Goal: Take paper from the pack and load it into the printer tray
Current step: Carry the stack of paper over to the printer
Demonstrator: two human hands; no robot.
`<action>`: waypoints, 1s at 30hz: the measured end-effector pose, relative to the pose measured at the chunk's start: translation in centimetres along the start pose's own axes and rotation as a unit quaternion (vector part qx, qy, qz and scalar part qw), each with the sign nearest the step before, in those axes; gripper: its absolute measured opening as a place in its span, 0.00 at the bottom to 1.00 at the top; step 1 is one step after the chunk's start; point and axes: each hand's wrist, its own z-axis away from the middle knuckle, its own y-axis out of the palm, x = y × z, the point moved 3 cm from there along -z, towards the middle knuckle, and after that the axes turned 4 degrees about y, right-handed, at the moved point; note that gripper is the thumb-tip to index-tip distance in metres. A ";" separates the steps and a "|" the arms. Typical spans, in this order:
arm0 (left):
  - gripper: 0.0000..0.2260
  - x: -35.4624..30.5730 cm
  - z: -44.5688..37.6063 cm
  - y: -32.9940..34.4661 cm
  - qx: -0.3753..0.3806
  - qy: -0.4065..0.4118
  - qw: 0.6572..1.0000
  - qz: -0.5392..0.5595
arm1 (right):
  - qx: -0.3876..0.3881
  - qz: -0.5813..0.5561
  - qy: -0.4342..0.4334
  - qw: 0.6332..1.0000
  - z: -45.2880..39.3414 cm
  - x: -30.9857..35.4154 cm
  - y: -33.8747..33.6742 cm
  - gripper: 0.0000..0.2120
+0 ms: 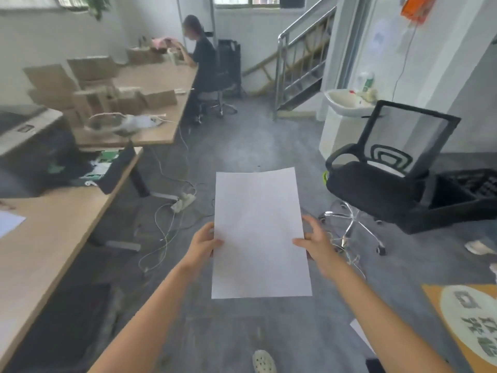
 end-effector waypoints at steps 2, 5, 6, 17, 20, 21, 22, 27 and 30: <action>0.22 -0.7 -2.3 -2.0 -0.038 0.005 0.999 0.007 | 0.027 0.009 0.004 1.000 -4.3 1.5 2.0 0.27; 0.22 -1.7 -5.8 -5.4 -0.099 0.007 0.995 0.015 | 0.079 0.031 0.009 0.996 -10.8 4.3 5.3 0.27; 0.21 -2.0 -6.9 -6.5 -0.114 0.008 0.993 0.016 | 0.093 0.042 0.004 0.995 -12.8 5.3 6.5 0.26; 0.19 -1.4 -14.3 -23.7 -0.316 -0.014 0.946 0.069 | 0.275 0.139 -0.008 0.951 -29.5 12.7 26.9 0.25; 0.20 -1.1 -16.0 -29.3 -0.352 -0.010 0.932 0.092 | 0.311 0.157 -0.021 0.937 -33.0 14.4 34.0 0.25; 0.20 -1.1 -16.5 -31.2 -0.361 -0.012 0.927 0.097 | 0.322 0.160 -0.026 0.933 -34.1 15.0 36.3 0.25; 0.21 -1.0 -17.0 -33.1 -0.373 -0.016 0.922 0.104 | 0.331 0.163 -0.029 0.929 -35.1 15.5 38.5 0.24; 0.21 -1.0 -18.6 -41.8 -0.442 -0.017 0.888 0.126 | 0.382 0.179 -0.035 0.906 -39.5 17.6 49.4 0.25; 0.21 -1.4 -18.8 -45.2 -0.476 -0.026 0.870 0.125 | 0.415 0.199 -0.030 0.887 -41.7 17.9 55.1 0.25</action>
